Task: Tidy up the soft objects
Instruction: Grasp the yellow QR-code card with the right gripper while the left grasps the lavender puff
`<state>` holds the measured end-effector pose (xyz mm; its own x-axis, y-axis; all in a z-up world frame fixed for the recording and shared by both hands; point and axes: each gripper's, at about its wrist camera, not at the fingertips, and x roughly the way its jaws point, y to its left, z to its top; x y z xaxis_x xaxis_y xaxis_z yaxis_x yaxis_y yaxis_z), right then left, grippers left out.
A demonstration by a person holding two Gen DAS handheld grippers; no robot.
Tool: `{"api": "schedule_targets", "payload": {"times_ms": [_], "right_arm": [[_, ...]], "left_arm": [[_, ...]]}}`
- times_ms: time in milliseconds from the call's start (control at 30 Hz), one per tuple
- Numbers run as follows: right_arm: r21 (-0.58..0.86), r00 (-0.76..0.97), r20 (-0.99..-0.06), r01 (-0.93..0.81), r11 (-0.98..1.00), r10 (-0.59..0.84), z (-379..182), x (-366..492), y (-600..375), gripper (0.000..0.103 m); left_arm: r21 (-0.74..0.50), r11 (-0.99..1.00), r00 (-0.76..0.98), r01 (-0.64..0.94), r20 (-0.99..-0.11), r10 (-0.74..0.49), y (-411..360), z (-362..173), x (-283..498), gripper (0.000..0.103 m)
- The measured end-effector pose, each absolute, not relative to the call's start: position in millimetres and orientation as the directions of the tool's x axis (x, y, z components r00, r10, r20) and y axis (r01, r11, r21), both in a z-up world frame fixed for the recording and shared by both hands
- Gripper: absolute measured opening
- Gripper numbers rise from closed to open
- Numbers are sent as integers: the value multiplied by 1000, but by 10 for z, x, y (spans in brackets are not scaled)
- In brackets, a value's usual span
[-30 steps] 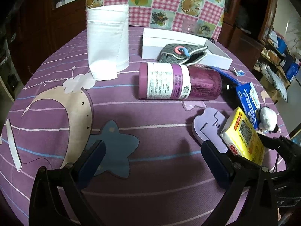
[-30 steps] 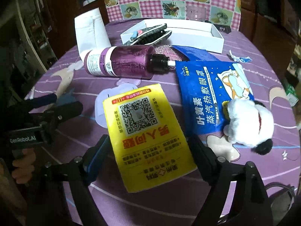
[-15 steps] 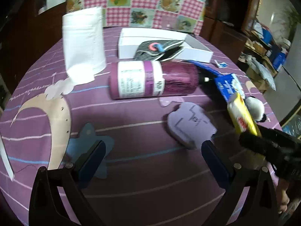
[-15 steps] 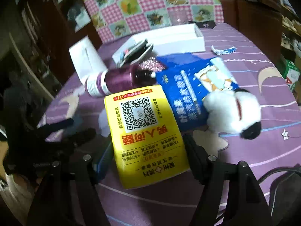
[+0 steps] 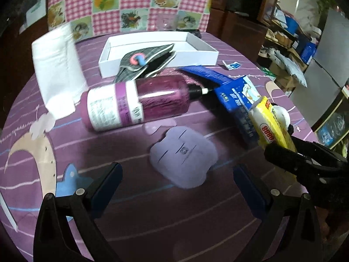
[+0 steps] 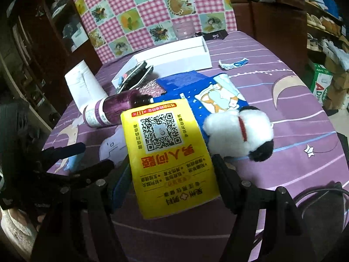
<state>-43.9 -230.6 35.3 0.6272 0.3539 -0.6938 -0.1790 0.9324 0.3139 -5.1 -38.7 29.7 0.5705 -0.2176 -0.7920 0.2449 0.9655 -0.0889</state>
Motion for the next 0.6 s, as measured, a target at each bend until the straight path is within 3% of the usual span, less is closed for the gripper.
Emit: {"api": "schedule_targets", "payload": {"times_ms": [367,433,600], "right_arm": [[491,604,-663,-96,866,443,295,-340,-2616,71],[493,600,-664,-98,865,446,294,-342,-2607,72],[499,600,-661,-98,861,452,287,-332,-2605,72]], "left_arm": [[-60,978,561,202,-811,-166,-550,128,67,99],[-62,984,556,166,-818,-145,-525,86,104,90],[-56,987,563,151,-816,-132,-494,81,101,81]]}}
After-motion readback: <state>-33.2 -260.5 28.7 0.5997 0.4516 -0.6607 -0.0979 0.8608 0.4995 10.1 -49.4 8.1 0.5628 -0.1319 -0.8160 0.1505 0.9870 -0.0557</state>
